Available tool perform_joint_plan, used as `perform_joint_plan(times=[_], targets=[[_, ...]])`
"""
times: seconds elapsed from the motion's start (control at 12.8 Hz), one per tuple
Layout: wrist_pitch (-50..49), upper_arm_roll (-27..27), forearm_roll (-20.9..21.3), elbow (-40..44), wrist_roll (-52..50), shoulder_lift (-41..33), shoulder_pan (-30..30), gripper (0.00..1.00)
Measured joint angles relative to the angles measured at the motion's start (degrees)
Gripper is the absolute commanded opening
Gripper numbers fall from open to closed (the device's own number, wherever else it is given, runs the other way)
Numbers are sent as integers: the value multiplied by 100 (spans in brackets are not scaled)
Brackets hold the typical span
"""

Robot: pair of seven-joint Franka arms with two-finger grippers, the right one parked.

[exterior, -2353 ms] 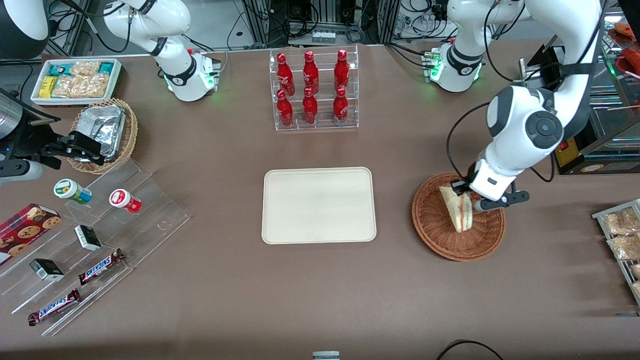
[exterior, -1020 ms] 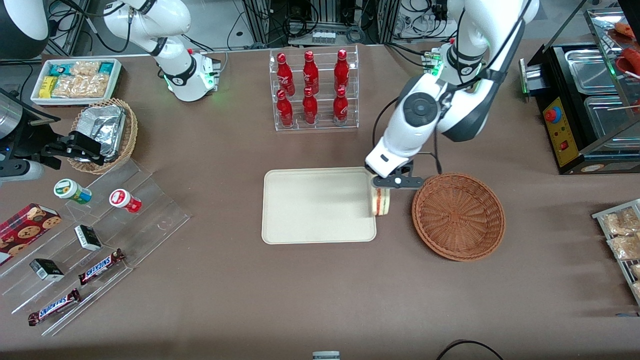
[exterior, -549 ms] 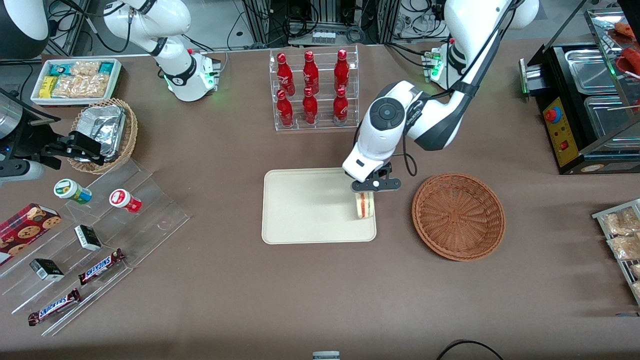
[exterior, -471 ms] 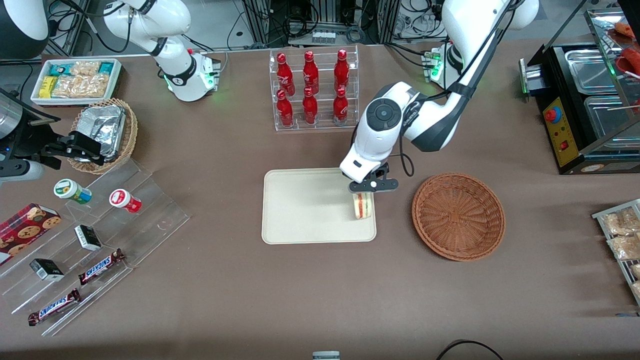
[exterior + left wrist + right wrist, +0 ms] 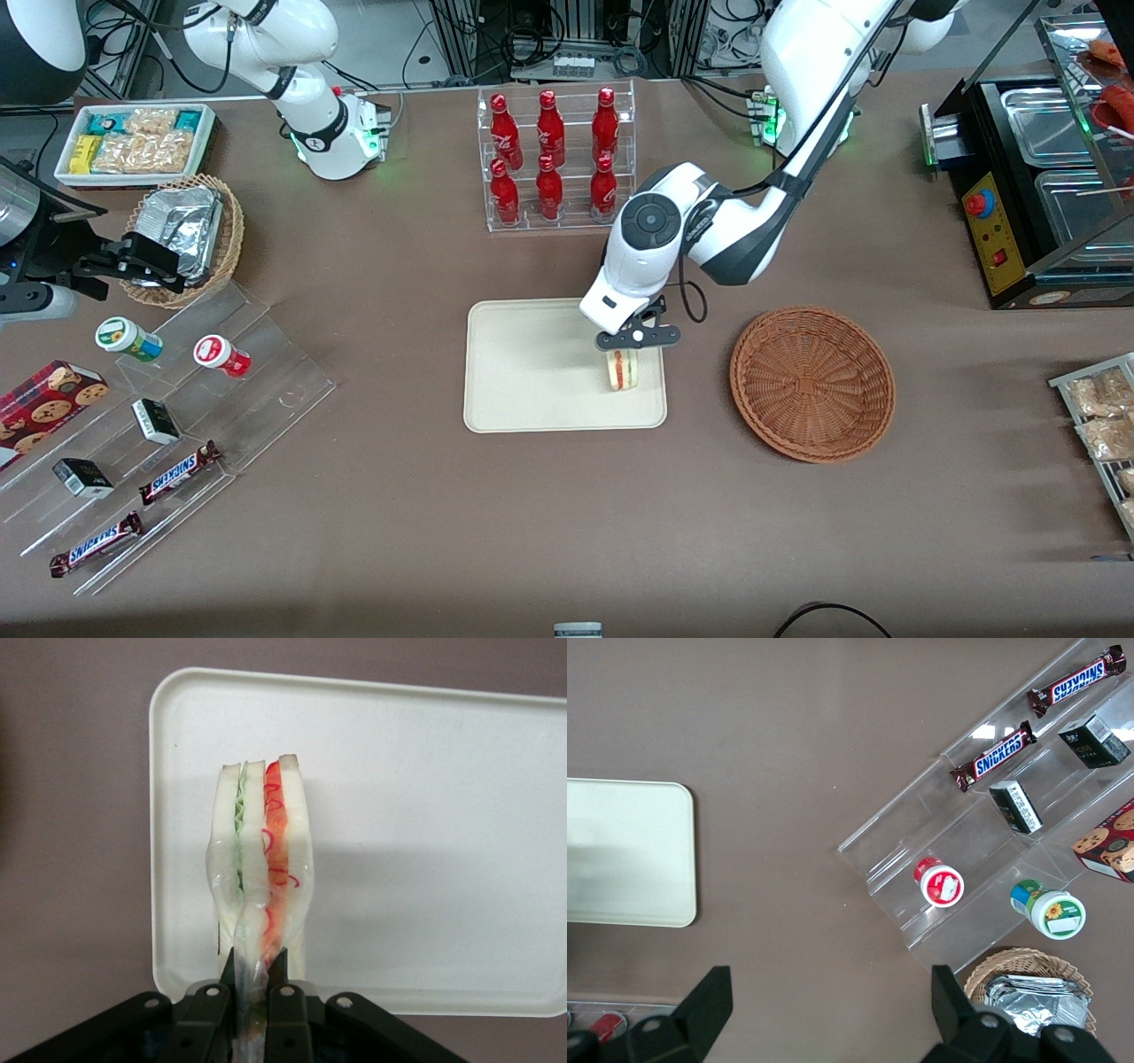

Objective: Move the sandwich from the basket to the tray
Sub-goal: 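Lower the sandwich onto the tray with the left gripper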

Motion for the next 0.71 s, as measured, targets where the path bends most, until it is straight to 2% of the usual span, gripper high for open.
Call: perform_joint_plan(times=[0.71], targets=[[1, -183, 114, 328, 74, 457, -73, 0]])
